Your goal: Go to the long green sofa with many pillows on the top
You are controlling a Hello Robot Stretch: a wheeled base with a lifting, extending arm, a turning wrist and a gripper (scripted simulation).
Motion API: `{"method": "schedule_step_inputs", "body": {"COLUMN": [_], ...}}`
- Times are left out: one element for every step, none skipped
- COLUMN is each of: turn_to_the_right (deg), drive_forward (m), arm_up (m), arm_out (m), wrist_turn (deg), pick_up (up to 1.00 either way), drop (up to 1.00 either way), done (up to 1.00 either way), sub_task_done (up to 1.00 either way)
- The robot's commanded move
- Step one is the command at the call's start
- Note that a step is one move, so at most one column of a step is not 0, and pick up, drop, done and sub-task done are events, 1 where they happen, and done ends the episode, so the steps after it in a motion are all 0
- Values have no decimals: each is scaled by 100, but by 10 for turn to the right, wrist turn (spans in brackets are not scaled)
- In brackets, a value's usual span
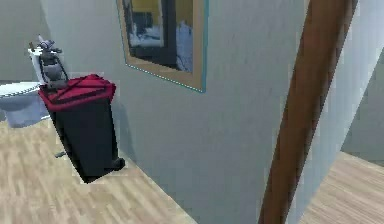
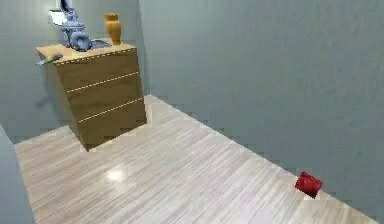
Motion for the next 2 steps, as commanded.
{"method": "schedule_step_inputs", "body": {"turn_to_the_right": [-210, 0], "drive_forward": [0, 80], "arm_up": [0, 0], "arm_out": [0, 0], "wrist_turn": [0, 0], "pick_up": [0, 0], "drop": [0, 0], "done": [0, 0], "sub_task_done": [0, 0]}}
